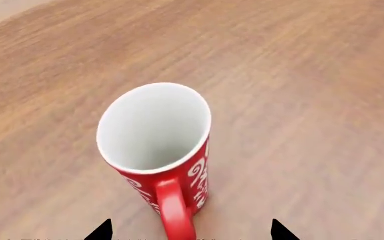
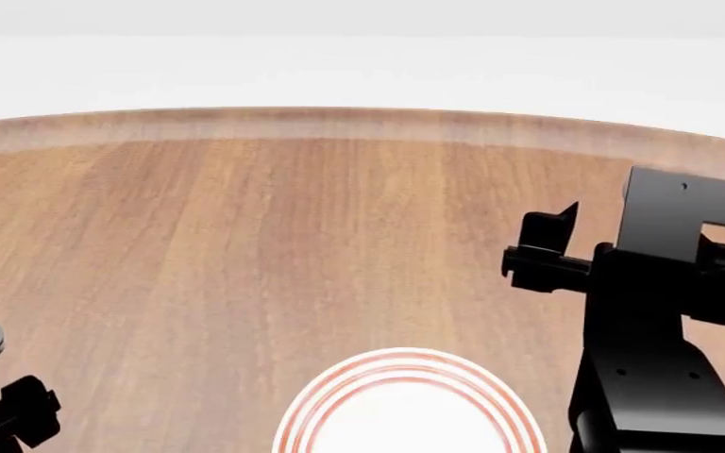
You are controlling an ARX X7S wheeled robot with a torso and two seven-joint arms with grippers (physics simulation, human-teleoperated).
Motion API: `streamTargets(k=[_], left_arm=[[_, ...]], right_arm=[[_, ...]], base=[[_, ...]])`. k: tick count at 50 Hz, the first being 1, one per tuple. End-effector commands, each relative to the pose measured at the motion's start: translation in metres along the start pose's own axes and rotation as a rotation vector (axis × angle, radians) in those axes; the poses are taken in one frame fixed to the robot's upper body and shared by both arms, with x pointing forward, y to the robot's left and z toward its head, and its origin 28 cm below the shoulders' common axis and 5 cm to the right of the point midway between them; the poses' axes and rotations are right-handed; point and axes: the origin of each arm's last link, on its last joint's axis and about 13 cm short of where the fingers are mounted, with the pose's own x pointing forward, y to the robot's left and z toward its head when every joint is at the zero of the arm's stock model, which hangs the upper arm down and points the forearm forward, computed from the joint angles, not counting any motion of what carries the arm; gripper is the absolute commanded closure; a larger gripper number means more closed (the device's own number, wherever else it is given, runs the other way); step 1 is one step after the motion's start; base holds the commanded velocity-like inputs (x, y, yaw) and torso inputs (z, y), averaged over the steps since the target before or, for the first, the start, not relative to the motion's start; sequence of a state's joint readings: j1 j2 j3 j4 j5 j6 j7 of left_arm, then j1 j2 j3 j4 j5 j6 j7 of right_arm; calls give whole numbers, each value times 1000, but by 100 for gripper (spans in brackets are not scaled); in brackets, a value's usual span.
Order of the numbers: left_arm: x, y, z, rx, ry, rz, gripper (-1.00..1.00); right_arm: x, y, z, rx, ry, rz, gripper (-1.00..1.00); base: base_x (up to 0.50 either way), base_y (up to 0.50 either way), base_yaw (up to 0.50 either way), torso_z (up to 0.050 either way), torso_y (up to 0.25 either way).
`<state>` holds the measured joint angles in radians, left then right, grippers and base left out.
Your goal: Pick up the red mug and put it on the plate
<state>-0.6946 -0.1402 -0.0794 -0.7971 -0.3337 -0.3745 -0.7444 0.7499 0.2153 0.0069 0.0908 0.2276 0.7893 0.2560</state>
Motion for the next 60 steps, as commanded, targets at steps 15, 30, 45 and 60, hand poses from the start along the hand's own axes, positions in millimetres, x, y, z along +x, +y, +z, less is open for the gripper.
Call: streamTargets(k=[15, 30, 45, 60], left_arm=[[15, -2, -8, 11, 39, 24, -100], [20, 0, -13, 21, 60, 38, -100], [21, 0, -14, 15, 47, 58, 100], [20, 1, -13, 104, -15, -25, 100]], right_arm=[[1, 1, -5, 2, 11, 10, -100], [2, 2, -5, -1, 14, 12, -100], [3, 3, -10, -1, 24, 17, -100], [4, 4, -12, 6, 32, 25, -100]], base=[[0, 0, 0, 0, 0], [0, 0, 0, 0, 0], [0, 0, 0, 0, 0], [0, 0, 0, 0, 0]])
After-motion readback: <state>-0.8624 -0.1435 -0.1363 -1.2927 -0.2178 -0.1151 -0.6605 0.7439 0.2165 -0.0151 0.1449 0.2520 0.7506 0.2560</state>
